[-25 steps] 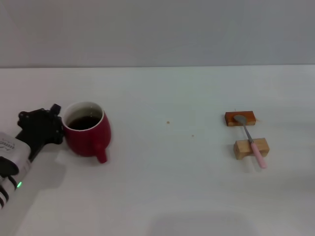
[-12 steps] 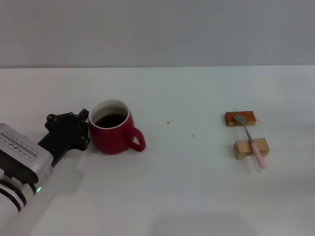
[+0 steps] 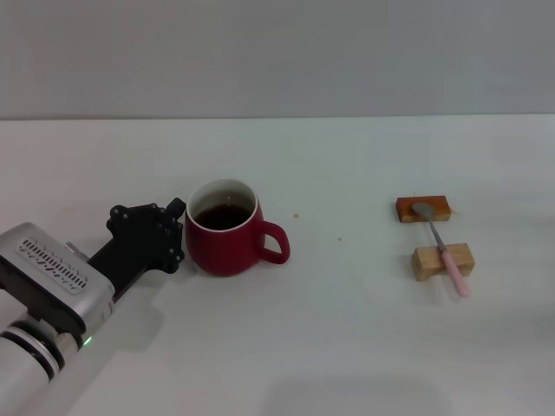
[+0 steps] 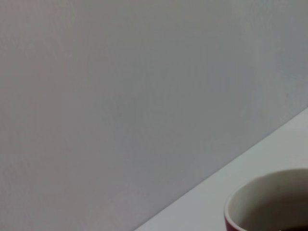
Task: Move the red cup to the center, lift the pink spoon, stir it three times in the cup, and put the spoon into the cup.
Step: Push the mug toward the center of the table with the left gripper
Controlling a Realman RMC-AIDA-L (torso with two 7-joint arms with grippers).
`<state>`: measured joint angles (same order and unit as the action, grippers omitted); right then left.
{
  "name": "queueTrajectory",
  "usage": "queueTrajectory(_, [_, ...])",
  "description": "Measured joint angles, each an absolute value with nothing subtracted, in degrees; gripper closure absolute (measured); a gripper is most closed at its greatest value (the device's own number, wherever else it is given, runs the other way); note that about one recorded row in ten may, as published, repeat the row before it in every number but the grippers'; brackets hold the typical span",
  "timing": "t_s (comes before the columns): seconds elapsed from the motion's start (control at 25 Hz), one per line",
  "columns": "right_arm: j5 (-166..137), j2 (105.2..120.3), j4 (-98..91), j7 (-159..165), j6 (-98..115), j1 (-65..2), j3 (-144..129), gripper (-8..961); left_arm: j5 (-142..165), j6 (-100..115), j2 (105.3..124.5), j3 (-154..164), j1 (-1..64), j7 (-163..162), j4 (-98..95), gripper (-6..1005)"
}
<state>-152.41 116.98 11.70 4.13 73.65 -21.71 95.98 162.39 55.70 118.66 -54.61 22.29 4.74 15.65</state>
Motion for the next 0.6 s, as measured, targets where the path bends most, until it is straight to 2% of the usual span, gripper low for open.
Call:
queueTrajectory(0.24, [-152.4,116.98,11.68,4.13,73.66,-21.5,95.97,311,162.05,55.0,118.54,-58.62,23.46,5.1,15.42,945])
queueTrajectory(0.6, [-152.4,117.07,11.69,4.13,74.04,-21.26,95.89,311,162.54,50.77,118.3,-60.05,28.48,5.37,12.19,937])
